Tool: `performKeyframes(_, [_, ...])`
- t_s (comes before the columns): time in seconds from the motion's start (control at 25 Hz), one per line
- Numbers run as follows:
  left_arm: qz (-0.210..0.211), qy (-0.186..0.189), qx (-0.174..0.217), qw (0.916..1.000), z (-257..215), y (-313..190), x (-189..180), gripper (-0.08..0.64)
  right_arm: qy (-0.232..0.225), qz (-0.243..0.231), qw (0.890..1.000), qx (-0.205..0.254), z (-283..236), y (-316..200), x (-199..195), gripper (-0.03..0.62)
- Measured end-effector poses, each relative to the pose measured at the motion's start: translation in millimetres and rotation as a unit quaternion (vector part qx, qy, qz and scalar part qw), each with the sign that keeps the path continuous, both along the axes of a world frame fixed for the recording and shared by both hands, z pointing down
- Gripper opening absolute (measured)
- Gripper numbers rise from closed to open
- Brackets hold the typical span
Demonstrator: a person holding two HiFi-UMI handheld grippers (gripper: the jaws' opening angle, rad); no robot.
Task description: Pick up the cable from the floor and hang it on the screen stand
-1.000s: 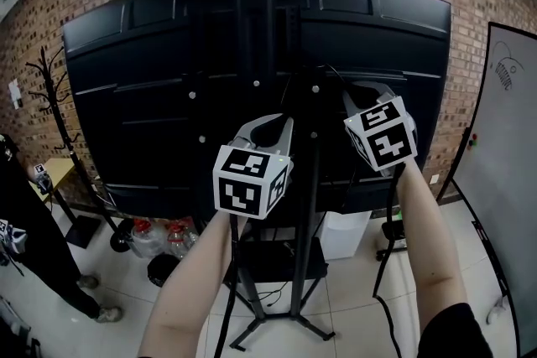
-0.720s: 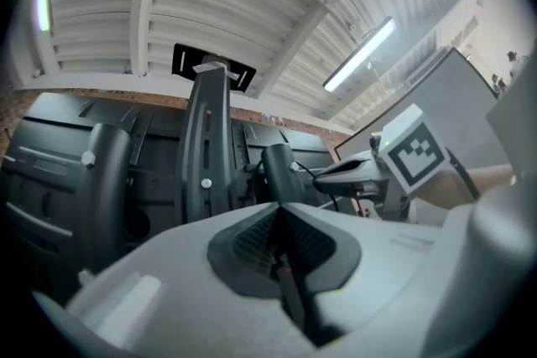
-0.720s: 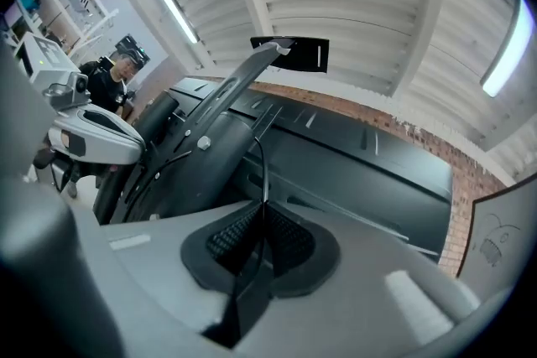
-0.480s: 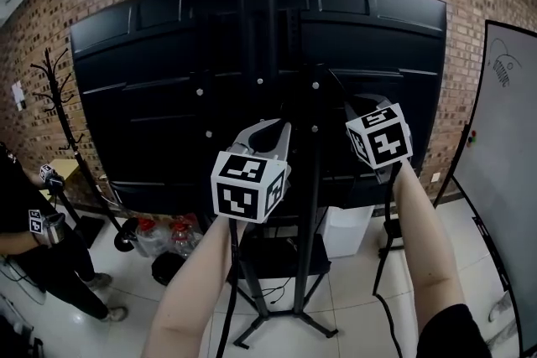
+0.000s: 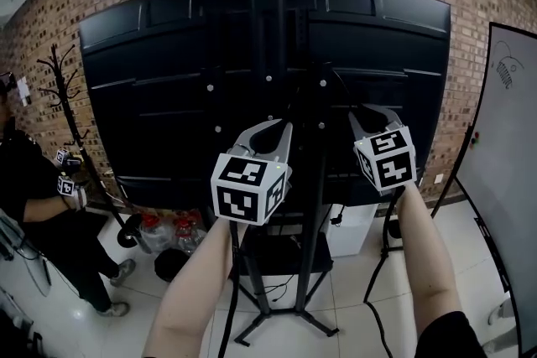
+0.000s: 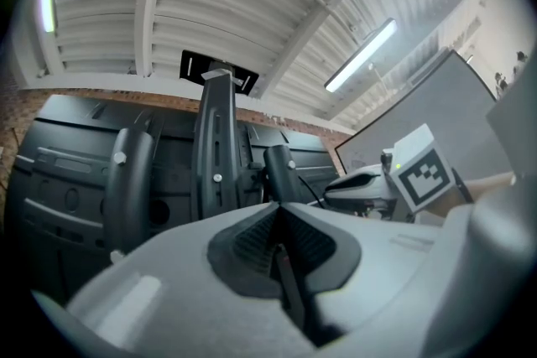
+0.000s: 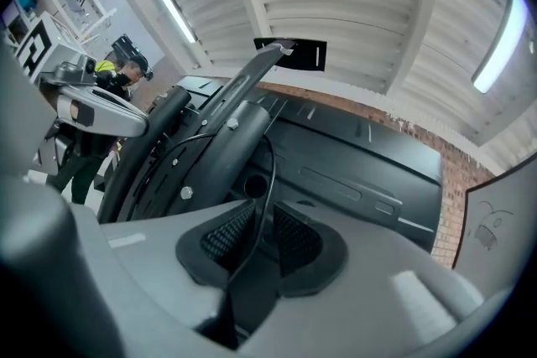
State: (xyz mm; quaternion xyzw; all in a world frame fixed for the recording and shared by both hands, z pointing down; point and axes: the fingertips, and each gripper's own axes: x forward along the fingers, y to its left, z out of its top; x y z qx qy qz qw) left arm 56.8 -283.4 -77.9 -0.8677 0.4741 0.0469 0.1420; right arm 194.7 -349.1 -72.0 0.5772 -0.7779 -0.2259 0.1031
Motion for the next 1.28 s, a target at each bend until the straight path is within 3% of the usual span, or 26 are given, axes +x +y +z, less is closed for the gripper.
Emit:
performKeyframes(0.16, [0.002,0.001,0.007,1.0,2,9,-3,0.005,-0.015,0.0,1.0,0.008,1,11,4,0.101])
performKeyframes(0.32, [0.006,-0.015,0.054,0.9984,7,36,-4,0.005,-0.035,-0.012,0.999,0.023,1,37,1,0.109])
performKeyframes(0.44, [0.014,-0.016,0.064,0.9977,15,53,-6,0.005,-0.052,-0.029,0.998,0.034,8,56,-7,0.107])
performKeyframes(0.56, [0.022,-0.001,0.056,0.9982,24,61,-10,0.005,-0.061,-0.035,0.997,0.039,21,68,-14,0.047])
performKeyframes(0.84, [0.047,0.023,0.057,0.997,61,80,-21,0.005,-0.08,-0.061,0.994,0.042,69,87,-35,0.018])
performKeyframes(1.28, [-0.006,0.056,-0.009,0.9983,150,114,-67,0.005,-0.1,-0.156,0.982,0.031,141,130,-100,0.009])
